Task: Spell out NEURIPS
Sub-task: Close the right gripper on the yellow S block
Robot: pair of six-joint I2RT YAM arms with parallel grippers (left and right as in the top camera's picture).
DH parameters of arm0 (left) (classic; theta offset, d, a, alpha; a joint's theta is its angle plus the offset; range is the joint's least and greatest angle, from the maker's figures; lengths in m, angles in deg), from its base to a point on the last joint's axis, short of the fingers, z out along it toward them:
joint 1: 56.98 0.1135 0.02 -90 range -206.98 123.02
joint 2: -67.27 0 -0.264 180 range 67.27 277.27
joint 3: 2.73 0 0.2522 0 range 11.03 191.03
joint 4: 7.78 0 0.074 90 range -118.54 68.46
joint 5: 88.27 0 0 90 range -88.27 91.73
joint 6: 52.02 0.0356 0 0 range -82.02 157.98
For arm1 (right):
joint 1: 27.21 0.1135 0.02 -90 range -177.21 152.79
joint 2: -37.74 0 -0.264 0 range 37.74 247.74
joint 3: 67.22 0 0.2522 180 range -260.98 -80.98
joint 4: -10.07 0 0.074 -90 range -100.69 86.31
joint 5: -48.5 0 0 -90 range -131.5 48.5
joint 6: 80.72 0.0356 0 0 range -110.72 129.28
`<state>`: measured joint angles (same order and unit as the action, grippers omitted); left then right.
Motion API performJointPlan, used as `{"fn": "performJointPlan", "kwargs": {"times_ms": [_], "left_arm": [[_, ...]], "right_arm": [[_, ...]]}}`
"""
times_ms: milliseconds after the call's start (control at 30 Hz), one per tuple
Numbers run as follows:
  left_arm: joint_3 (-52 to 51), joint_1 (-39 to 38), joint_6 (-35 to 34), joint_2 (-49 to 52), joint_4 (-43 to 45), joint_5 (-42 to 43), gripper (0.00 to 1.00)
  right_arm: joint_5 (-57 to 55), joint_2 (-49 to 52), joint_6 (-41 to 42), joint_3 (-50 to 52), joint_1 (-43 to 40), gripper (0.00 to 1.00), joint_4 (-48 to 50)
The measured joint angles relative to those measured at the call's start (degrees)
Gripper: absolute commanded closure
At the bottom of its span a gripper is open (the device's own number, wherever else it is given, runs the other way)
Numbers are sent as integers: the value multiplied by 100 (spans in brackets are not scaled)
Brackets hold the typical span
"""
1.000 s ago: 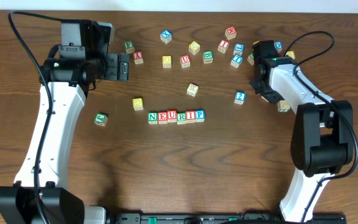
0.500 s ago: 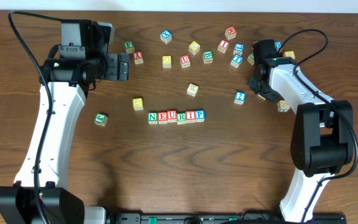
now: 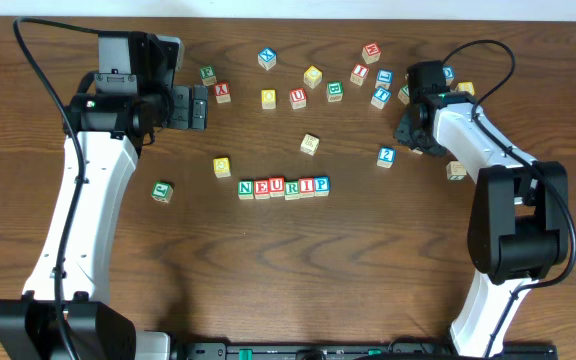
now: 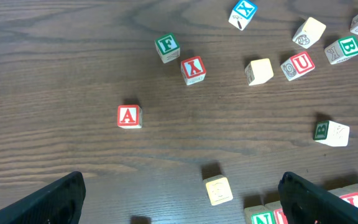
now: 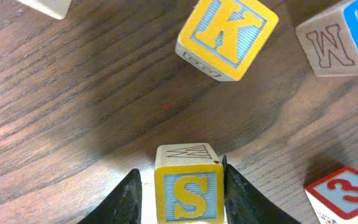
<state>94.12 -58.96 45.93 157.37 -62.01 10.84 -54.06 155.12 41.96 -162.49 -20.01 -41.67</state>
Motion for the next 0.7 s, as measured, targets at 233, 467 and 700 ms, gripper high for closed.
{"fn": "performJointPlan", "kwargs": {"times_ms": [233,467,700], "left_arm": [[0,0,0,0,0,0,2],[0,0,0,0,0,0,2],[0,0,0,0,0,0,2]], "right_arm": [[20,0,-251,0,0,62,109],[-35,0,-317,0,0,63,205],[-98,0,-310,0,0,63,227]]}}
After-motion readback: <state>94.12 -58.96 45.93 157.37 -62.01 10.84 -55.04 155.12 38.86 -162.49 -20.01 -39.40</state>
